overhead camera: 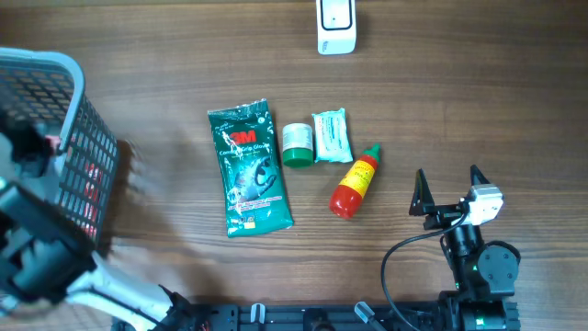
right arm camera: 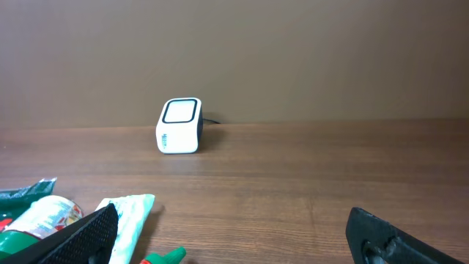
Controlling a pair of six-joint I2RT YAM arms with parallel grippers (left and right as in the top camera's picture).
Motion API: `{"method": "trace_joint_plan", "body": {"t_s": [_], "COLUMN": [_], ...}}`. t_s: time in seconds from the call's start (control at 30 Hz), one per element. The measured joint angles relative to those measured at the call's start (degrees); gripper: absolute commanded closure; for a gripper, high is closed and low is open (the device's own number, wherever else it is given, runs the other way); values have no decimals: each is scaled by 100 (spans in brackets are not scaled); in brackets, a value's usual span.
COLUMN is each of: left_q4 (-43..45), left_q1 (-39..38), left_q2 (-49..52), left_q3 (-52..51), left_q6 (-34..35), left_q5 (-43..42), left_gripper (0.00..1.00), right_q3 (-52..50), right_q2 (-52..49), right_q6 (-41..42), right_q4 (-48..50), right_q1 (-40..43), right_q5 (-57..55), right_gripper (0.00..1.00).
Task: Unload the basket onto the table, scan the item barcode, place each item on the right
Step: 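Reach into the basket and grasp the orange Kleenex tissue pack, then carry the Kleenex pack out and set it beside the sriracha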
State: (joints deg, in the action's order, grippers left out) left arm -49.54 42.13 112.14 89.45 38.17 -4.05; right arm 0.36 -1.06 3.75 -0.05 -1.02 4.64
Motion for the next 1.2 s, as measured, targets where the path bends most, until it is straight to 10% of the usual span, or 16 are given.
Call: {"method": "trace_joint_plan", "body": {"t_s": [0.47,0.87,1.2], "left_q4": [-717,-2035,579], "left_q1": [-7,-4288,-6710], "left_q2": [-3617,-4406,-4341], "left_q3": [17,-138,-3263], "left_q6": [-120,-1373,-1416], "left_q5": [-2122,-1932,-1609], "left_gripper": [96,96,96], "right_q3": [0,0,0], "right_q2": [0,-7,-7], "right_q6": [0,0,0], "right_q4": [2,2,2], "right_q1": [0,0,0], "right_q5": [0,0,-2], "right_gripper": [0,0,0]}}
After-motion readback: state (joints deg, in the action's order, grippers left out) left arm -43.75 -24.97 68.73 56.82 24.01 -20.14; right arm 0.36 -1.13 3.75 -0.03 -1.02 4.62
